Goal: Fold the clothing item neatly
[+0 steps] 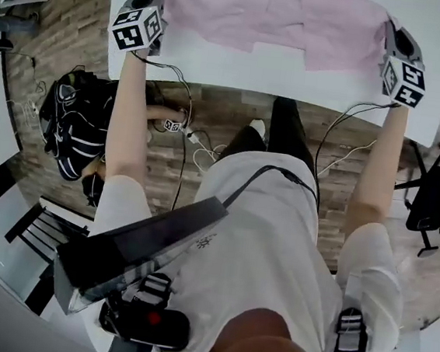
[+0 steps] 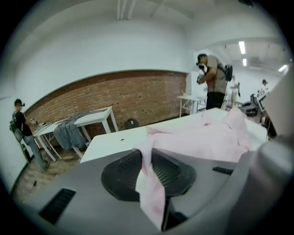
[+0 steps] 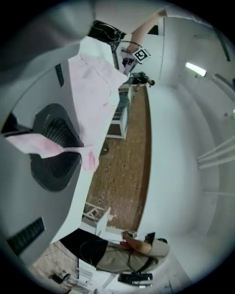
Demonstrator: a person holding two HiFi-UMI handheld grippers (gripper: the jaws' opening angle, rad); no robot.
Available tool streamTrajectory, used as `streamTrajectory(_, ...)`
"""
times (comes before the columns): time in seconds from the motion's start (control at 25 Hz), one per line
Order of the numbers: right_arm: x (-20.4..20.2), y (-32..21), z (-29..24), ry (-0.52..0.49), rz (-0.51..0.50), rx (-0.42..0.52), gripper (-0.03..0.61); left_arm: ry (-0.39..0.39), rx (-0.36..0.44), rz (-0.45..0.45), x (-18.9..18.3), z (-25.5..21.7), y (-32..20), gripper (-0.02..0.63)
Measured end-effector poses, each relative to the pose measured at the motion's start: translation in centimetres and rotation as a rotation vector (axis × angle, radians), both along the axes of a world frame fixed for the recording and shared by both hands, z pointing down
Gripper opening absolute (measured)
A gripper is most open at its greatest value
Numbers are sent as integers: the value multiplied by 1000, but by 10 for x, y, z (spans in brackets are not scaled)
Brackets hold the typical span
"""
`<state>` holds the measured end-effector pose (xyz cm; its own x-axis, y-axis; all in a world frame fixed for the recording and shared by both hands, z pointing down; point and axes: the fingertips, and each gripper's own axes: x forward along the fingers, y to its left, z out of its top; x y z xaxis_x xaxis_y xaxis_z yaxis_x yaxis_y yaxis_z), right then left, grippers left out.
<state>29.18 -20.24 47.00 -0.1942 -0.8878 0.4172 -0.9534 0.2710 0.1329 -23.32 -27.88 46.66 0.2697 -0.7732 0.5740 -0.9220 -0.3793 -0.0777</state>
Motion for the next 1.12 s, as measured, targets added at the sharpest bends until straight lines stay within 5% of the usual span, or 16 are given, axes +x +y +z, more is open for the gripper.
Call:
streamTrajectory(0.08, -6, -25, 39, 46, -63, -115, 112, -61, -58, -10, 3, 36, -26, 184)
streamTrajectory(0.12, -8, -31, 53, 78, -88, -158, 155, -65, -68, -20, 4, 46, -32, 195)
streamTrajectory(0.28, -7, -29, 58, 210, -95, -206, 158, -58, -14, 10, 24, 51, -24, 193)
streamTrajectory(0.44, -61, -13, 57, 62, -214, -210, 150, 82, -60, 219, 92, 55, 12, 193)
streamTrajectory(0.52, -96, -7, 69, 9, -288, -243, 3, 101, -109, 296, 118, 68, 28, 172)
streamTrajectory(0.6, -116, -4, 86, 28, -313, -288, 3, 89, -149, 348, 137, 87, 37, 169)
streamTrajectory(0.76, -117, -8, 111, 125, -277, -333, 3, 79, -209, 356, 150, 112, 40, 169)
streamTrajectory(1.12, -103, -1, 115, 136, -188, -327, 3, 108, -236, 312, 147, 122, 65, 169)
